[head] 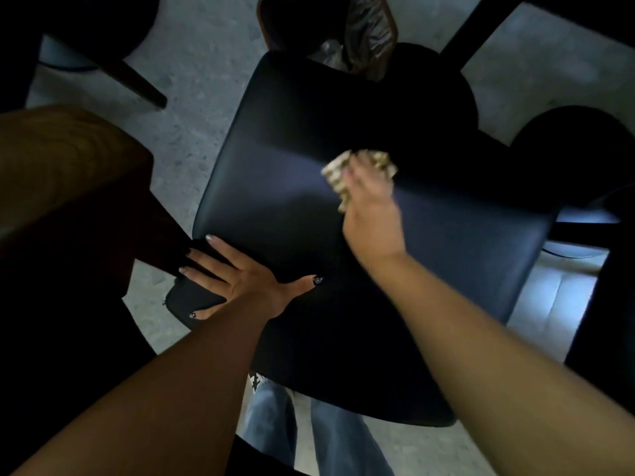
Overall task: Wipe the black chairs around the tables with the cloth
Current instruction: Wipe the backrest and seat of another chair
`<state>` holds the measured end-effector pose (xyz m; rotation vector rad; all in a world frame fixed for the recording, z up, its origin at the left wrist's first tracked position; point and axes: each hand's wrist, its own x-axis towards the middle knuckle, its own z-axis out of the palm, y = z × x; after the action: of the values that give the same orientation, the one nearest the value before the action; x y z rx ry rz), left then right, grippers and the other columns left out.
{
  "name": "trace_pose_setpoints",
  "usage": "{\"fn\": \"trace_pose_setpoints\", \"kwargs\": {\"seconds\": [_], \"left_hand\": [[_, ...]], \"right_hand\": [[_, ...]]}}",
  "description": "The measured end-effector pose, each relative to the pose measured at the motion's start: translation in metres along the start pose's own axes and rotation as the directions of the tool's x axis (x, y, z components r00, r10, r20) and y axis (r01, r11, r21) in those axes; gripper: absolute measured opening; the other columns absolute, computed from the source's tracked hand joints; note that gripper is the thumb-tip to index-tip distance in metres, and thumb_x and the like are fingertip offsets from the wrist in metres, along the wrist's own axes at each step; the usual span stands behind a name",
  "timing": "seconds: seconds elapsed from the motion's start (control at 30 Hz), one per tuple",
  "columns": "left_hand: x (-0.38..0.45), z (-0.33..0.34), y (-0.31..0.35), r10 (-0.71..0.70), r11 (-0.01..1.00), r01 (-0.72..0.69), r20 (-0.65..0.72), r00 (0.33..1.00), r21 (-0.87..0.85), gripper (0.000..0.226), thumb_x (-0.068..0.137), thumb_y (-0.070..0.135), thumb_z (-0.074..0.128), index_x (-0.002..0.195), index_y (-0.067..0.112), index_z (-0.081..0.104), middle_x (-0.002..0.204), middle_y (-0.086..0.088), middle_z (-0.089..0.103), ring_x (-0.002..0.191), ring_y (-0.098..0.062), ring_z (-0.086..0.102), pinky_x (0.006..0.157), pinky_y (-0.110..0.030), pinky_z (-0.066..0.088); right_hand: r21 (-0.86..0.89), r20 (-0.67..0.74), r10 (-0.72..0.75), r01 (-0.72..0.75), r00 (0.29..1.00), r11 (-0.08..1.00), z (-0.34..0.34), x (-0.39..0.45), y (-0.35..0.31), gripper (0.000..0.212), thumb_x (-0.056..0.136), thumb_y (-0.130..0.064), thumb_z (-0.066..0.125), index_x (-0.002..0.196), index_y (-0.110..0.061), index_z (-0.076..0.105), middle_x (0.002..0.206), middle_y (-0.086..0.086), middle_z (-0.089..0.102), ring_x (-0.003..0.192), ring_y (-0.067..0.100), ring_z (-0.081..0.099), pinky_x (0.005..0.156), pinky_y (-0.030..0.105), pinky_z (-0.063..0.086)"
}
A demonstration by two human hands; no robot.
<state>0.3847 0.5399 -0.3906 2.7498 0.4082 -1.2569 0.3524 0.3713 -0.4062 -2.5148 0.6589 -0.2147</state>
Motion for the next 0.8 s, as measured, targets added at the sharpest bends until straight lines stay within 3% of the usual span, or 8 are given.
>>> {"fn": "trace_pose_setpoints", "kwargs": {"seconds": [0.2, 0.27, 0.33, 0.4, 0.47, 0.53, 0.67, 0.8], "left_hand": [[-0.004, -0.002, 0.006, -0.068, 0.996, 0.071, -0.037, 0.997, 0.057, 0.176, 0.024, 0.082, 0.076, 0.125, 0.017, -0.052, 0.144, -0.013, -0.044, 0.139, -0.035, -0.034, 0.111, -0.066, 0.003], [-0.007, -0.005, 0.014, -0.102, 0.993, 0.104, -0.047, 0.994, 0.06, 0.179, 0.023, 0.078, 0.079, 0.136, 0.012, -0.043, 0.152, -0.017, -0.034, 0.143, -0.036, -0.026, 0.113, -0.063, 0.006], [-0.01, -0.008, 0.02, -0.081, 0.995, 0.085, -0.065, 0.995, 0.058, 0.176, 0.028, 0.072, 0.083, 0.143, 0.008, -0.034, 0.155, -0.018, -0.028, 0.145, -0.038, -0.02, 0.114, -0.062, 0.007], [-0.013, -0.009, 0.024, 0.057, 0.99, -0.046, -0.084, 0.995, 0.134, 0.17, 0.036, 0.068, 0.086, 0.145, 0.011, -0.032, 0.156, -0.015, -0.029, 0.146, -0.038, -0.019, 0.112, -0.065, 0.011], [-0.016, -0.012, 0.028, 0.277, 0.927, -0.242, -0.089, 0.957, 0.288, 0.16, 0.045, 0.066, 0.085, 0.145, 0.021, -0.031, 0.154, -0.013, -0.033, 0.145, -0.038, -0.02, 0.108, -0.069, 0.016], [-0.019, -0.019, 0.034, 0.475, 0.785, -0.42, -0.008, 0.88, 0.455, 0.149, 0.053, 0.069, 0.08, 0.145, 0.029, -0.03, 0.15, -0.013, -0.039, 0.143, -0.042, -0.023, 0.105, -0.074, 0.02], [-0.008, -0.038, 0.043, 0.602, 0.537, -0.627, 0.264, 0.753, 0.564, 0.143, 0.056, 0.071, 0.077, 0.142, 0.039, -0.033, 0.143, -0.001, -0.052, 0.138, -0.04, -0.036, 0.102, -0.078, 0.016], [-0.003, -0.05, 0.038, 0.61, 0.472, -0.677, 0.345, 0.713, 0.564, 0.153, 0.045, 0.063, 0.087, 0.142, 0.045, -0.031, 0.141, 0.005, -0.054, 0.138, -0.038, -0.037, 0.101, -0.077, 0.019]], "right_hand": [[0.181, 0.139, -0.175, 0.148, 0.975, 0.972, 0.003, -0.055, -0.017, 0.045, 0.069, 0.015, 0.054, 0.112, 0.011, 0.064, 0.125, 0.025, 0.058, 0.122, 0.042, 0.052, 0.101, 0.052, 0.043], [0.208, 0.031, -0.067, 0.059, 0.997, 0.976, -0.018, -0.039, -0.001, 0.049, 0.068, 0.014, 0.047, 0.113, 0.009, 0.065, 0.126, 0.026, 0.058, 0.123, 0.04, 0.051, 0.109, 0.041, 0.037], [0.196, -0.14, 0.201, -0.172, 0.97, 0.965, -0.046, -0.019, 0.033, 0.049, 0.073, 0.011, 0.045, 0.117, 0.004, 0.065, 0.127, 0.021, 0.059, 0.123, 0.033, 0.053, 0.11, 0.027, 0.031], [0.424, -0.352, 0.535, -0.378, 0.768, 0.823, -0.075, -0.003, 0.083, 0.042, 0.078, 0.008, 0.046, 0.114, 0.002, 0.066, 0.112, 0.016, 0.064, 0.1, 0.027, 0.06, 0.089, 0.03, 0.049], [0.741, -0.358, 0.841, -0.424, 0.407, 0.52, -0.104, -0.001, 0.122, 0.033, 0.087, 0.002, 0.044, 0.11, -0.003, 0.067, 0.104, 0.01, 0.063, 0.081, 0.019, 0.057, 0.063, 0.028, 0.05], [0.782, -0.256, 0.939, -0.521, 0.231, 0.342, -0.109, -0.011, 0.141, 0.035, 0.092, -0.006, 0.043, 0.122, -0.01, 0.061, 0.111, 0.01, 0.062, 0.086, 0.018, 0.061, 0.071, 0.032, 0.054], [0.549, -0.33, 0.899, -0.717, 0.286, 0.43, -0.09, -0.02, 0.141, 0.058, 0.088, -0.027, 0.05, 0.144, -0.018, 0.04, 0.138, 0.013, 0.046, 0.121, 0.029, 0.05, 0.103, 0.032, 0.041], [0.335, -0.422, 0.832, -0.79, 0.36, 0.513, -0.086, -0.017, 0.143, 0.05, 0.096, -0.021, 0.043, 0.144, -0.01, 0.04, 0.144, 0.014, 0.039, 0.128, 0.03, 0.043, 0.103, 0.027, 0.033]]}}
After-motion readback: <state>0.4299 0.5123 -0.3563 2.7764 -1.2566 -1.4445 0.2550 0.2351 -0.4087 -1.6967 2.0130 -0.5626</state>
